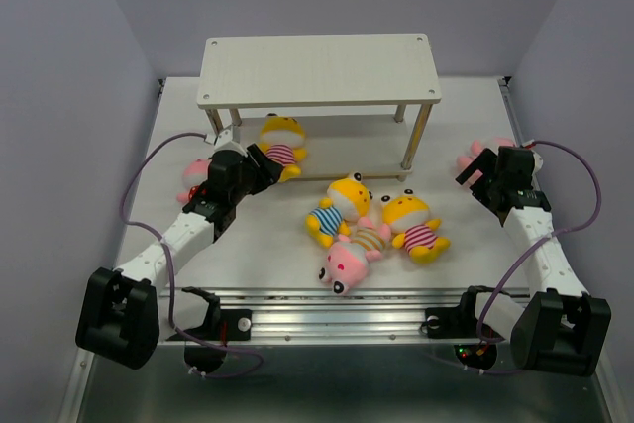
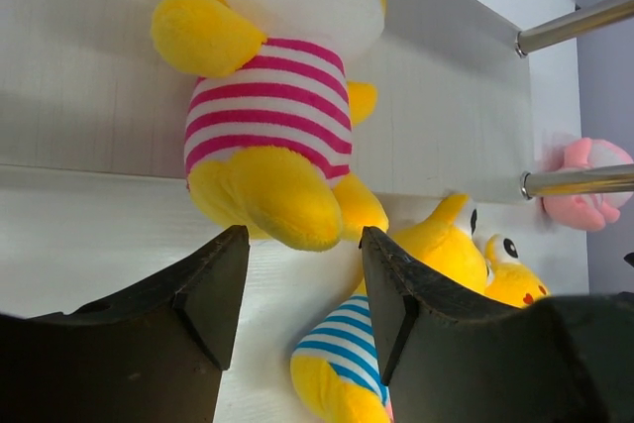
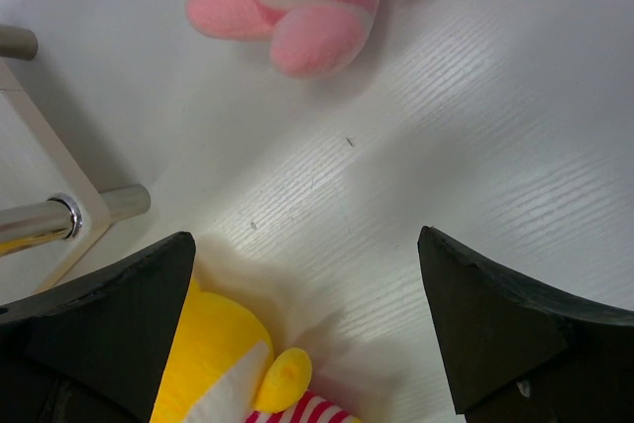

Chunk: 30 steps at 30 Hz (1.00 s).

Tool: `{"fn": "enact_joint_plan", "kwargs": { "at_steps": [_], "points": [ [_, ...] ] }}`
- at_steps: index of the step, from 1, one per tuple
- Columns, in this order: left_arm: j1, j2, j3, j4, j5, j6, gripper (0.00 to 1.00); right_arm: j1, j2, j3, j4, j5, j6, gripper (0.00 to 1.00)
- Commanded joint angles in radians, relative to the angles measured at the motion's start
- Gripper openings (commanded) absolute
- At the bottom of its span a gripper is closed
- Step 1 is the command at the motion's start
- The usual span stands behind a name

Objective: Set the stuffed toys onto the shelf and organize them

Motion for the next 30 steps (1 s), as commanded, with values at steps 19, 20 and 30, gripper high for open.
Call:
{"fn": "enact_joint_plan", "kwargs": {
  "at_steps": [19, 20, 30],
  "points": [
    [-0.012, -0.305, -0.069, -0.191, 0.072, -0.01, 0.99, 0.001, -0.171, 0.026, -0.104, -0.078, -0.079, 1.0],
    [-0.016, -0.316, -0.08, -0.192, 0.096, -0.016, 0.99, 0.01, -0.184, 0.029, -0.119, -0.083, -0.081, 1.0],
    [-0.272, -0.338, -0.157, -0.206, 0.103, -0.082, 0.99, 0.011, -0.238, 0.011, -0.191, -0.158, -0.082, 1.0]
  ]
}}
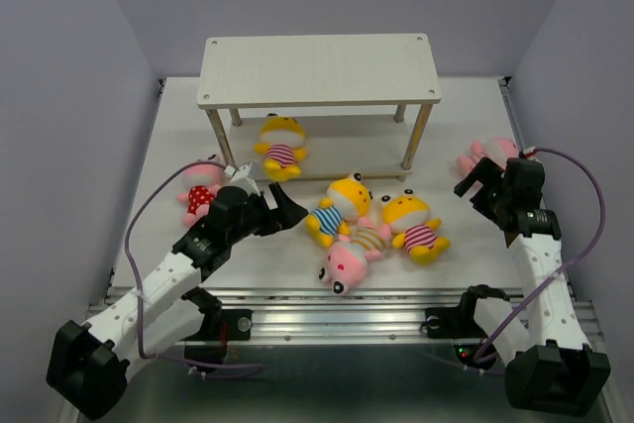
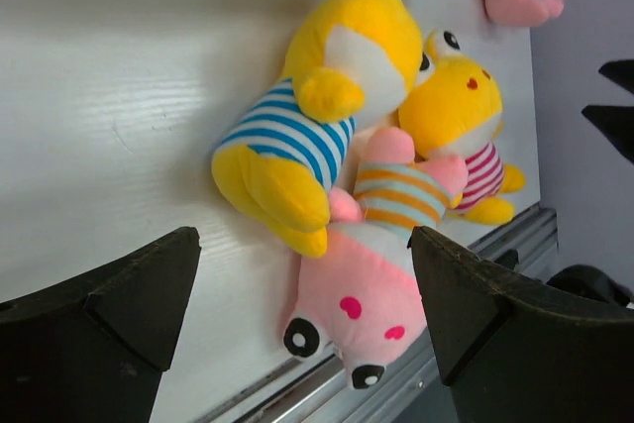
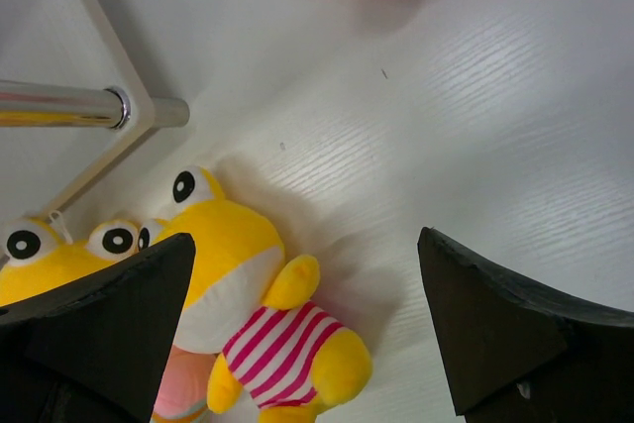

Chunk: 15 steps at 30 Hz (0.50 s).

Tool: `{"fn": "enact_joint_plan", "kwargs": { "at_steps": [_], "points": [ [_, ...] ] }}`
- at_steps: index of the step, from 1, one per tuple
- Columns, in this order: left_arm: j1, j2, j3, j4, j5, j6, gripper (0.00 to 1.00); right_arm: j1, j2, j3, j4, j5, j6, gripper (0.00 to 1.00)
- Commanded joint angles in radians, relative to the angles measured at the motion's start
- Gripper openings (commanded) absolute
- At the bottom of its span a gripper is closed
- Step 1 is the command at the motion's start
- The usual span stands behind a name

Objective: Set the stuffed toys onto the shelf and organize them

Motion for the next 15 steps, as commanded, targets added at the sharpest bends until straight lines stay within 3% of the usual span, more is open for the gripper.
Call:
{"fn": "enact_joint_plan", "kwargs": {
  "at_steps": [1, 9, 15],
  "points": [
    [-0.117, 0.009, 0.007, 0.012, -0.084, -0.027, 0.99, 0.01, -0.016, 0.02, -0.04, -0.034, -0.024, 1.0],
    [-0.246, 0.235, 0.07, 0.087, -0.181, -0.041, 0.98, 0.01, -0.023, -0.002, -0.031, -0.035, -0.018, 1.0],
    [-0.263, 0.335, 0.115, 0.095, -0.266, -0.05, 0.85, 0.01, -0.015, -0.006, -0.018, -0.035, -0.016, 1.0]
  ]
}}
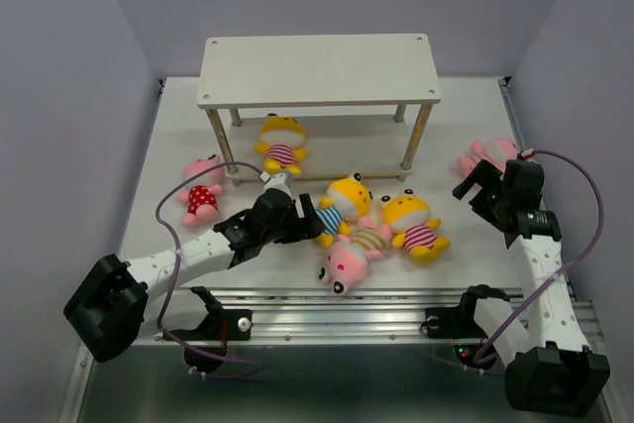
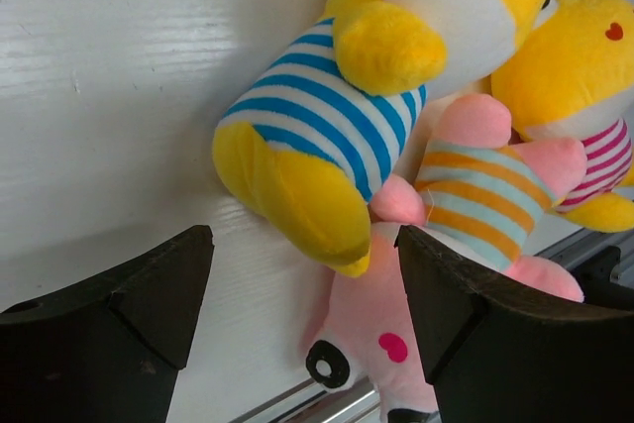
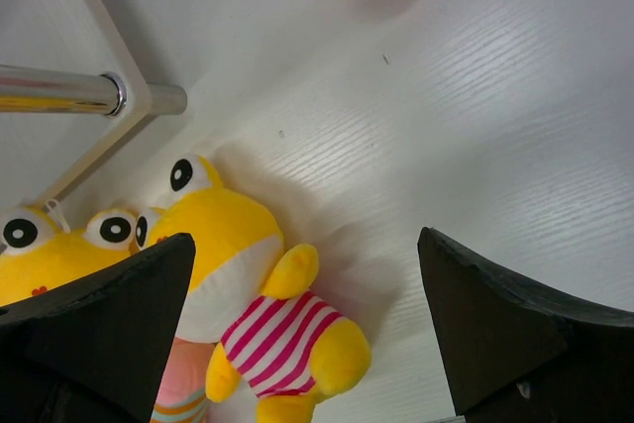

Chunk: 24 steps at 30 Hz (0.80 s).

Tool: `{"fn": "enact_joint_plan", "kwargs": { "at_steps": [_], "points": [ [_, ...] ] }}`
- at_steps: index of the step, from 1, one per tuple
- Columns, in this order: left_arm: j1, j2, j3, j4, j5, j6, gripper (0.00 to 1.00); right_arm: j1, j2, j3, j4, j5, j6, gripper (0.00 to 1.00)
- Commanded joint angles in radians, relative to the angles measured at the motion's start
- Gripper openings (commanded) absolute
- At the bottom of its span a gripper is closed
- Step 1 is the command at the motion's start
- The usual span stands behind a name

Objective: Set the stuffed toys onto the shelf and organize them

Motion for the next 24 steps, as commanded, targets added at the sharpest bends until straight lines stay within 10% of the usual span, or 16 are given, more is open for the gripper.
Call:
{"fn": "enact_joint_plan", "kwargs": {
  "at_steps": [1, 17, 24],
  "points": [
    [-0.009, 0.011, 0.058, 0.066, -0.092, -0.013, 0.84, 0.01, -0.002, -0.004, 0.018, -0.011, -0.013, 1.0],
    [-0.023, 0.069, 0.065, 0.119, -0.057, 0.034, 0.56, 0.01, 0.066, -0.044, 0.064, -0.063, 0.004, 1.0],
    [-0.032, 0.063, 0.055, 0.128, -0.019, 0.048, 0.0, 0.01, 0.084, -0.032, 0.061, -0.06, 0.006, 1.0]
  ]
}}
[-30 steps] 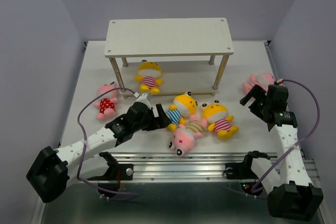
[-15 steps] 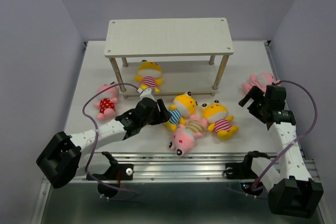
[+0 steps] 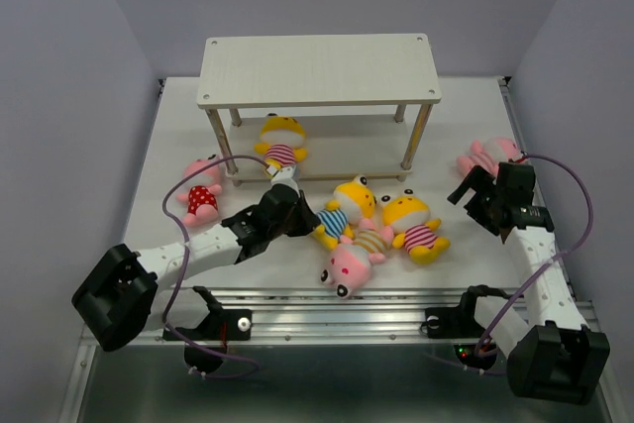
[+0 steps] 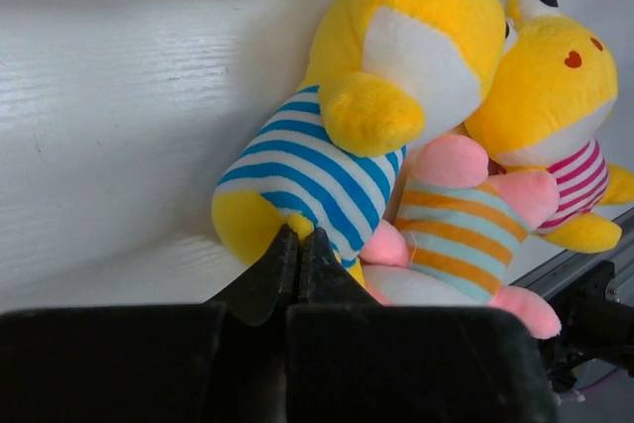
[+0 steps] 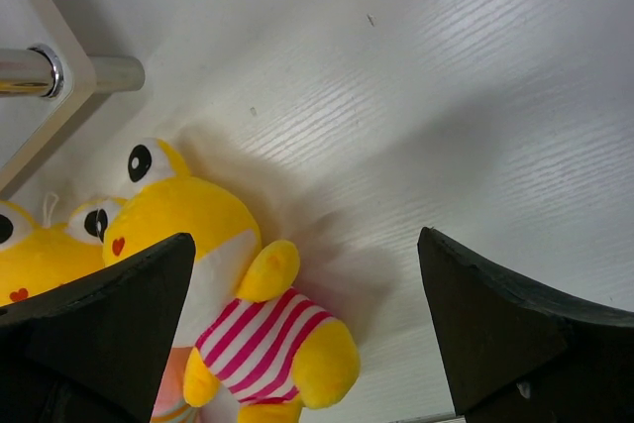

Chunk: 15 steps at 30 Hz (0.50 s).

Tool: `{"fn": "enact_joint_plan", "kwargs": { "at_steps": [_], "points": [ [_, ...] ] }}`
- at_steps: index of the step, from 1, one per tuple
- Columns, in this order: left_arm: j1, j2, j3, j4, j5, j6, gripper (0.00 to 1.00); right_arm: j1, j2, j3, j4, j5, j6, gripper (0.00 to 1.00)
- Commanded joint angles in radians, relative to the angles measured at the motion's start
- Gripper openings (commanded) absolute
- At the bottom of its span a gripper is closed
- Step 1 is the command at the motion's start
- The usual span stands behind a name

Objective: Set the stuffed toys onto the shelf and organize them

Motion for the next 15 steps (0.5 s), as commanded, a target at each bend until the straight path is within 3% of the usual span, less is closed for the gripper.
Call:
{"fn": "enact_joint_plan", "kwargs": {
  "at_steps": [1, 15],
  "points": [
    [-0.013, -0.03, 0.006, 0.051, 0.024, 0.018, 0.0, 0.009, 0.009, 0.023, 0.025, -0.007, -0.002, 1.0],
    [-0.013, -0.349, -0.052, 0.186, 0.009, -0.054, 0.0, 0.009, 0.008, 0.063, 0.055, -0.005, 0.011, 1.0]
  ]
}}
